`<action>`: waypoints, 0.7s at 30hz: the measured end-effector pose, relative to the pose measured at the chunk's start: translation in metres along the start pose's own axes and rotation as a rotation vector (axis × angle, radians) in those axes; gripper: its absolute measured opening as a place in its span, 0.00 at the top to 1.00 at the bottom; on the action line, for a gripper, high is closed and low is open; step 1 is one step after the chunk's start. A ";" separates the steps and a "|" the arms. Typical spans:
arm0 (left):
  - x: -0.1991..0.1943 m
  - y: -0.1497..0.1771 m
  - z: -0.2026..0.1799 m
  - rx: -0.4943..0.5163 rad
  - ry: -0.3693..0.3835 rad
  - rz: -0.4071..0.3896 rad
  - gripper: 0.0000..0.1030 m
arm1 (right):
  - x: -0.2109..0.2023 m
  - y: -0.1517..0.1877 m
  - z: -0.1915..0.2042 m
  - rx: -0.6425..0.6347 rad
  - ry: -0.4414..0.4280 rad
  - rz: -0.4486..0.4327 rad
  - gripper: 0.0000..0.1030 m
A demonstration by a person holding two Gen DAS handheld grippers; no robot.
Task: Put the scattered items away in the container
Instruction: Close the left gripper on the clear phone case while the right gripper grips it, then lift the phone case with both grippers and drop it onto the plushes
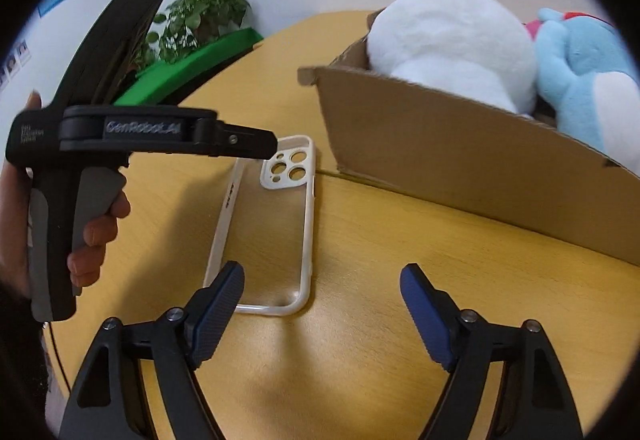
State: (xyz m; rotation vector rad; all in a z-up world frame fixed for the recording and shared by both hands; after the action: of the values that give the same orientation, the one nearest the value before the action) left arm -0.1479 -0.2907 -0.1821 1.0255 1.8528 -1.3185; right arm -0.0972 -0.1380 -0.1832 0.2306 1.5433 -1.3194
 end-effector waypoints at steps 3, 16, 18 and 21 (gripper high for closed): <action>0.009 0.005 0.004 -0.005 -0.009 0.035 0.46 | 0.013 0.002 0.002 -0.024 0.024 0.031 0.48; -0.006 0.020 -0.011 -0.032 -0.025 0.017 0.90 | 0.006 0.005 0.002 -0.049 -0.010 0.047 0.94; -0.018 0.019 -0.020 -0.019 -0.032 -0.003 0.90 | -0.002 0.009 0.001 -0.042 -0.046 0.036 0.94; -0.040 0.021 -0.039 0.003 -0.013 -0.042 0.90 | -0.023 0.012 -0.001 -0.046 -0.069 0.002 0.94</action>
State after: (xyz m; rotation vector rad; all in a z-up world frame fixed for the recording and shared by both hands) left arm -0.1117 -0.2590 -0.1467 0.9821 1.8723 -1.3502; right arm -0.0793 -0.1224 -0.1731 0.1556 1.5129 -1.2762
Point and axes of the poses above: each gripper's, at about its wrist camera, not at the fingertips, and x roughly the way its jaws point, z to its left, y to its underside, the point moved 5 cm from there along x, roughly the way its jaws point, and after that the axes turned 2 degrees about y, right-handed, at the moved point
